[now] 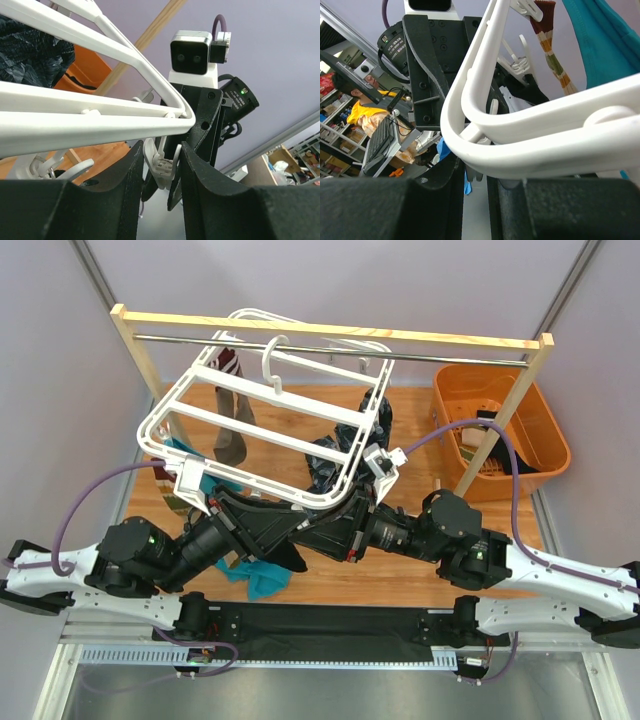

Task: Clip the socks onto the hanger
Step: Open the clamp at the hanger.

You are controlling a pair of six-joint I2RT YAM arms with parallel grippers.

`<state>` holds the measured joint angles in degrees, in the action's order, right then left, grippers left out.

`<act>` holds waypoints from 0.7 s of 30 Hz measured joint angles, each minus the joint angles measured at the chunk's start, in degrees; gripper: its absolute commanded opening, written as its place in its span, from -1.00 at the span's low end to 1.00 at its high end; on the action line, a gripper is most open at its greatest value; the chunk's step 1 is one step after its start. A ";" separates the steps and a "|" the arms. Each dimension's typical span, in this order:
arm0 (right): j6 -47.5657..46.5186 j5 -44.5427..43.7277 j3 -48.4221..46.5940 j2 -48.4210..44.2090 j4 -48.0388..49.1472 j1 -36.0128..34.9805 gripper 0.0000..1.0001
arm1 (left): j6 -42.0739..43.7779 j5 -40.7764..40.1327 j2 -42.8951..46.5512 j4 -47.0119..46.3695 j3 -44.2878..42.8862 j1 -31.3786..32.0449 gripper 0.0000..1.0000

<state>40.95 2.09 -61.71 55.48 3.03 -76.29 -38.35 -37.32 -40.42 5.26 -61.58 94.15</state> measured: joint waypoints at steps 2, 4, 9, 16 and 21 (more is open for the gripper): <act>0.00 0.00 0.00 0.04 -0.02 0.00 -1.00 | 0.13 -0.02 -0.04 0.00 -0.02 0.00 -0.41; 0.02 0.00 0.00 0.04 0.02 0.00 -1.00 | 0.09 -0.09 -0.39 0.22 -0.44 0.00 -0.60; 0.00 -0.04 0.00 0.02 0.39 0.00 -0.68 | -0.04 -0.57 -1.44 1.27 -1.92 0.00 -1.00; -1.36 -3.02 -0.26 -0.63 -6.23 -0.02 0.50 | -2.54 -2.73 -2.73 5.29 -3.85 0.00 -1.00; -2.95 -7.28 -0.83 -2.21 -14.43 0.00 0.63 | -4.76 -4.92 -3.28 9.27 -4.57 0.00 -1.00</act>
<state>38.00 -5.19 -62.54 53.28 -11.40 -76.29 -43.11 -42.24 -43.70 14.52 -66.15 94.15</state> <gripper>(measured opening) 0.810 0.355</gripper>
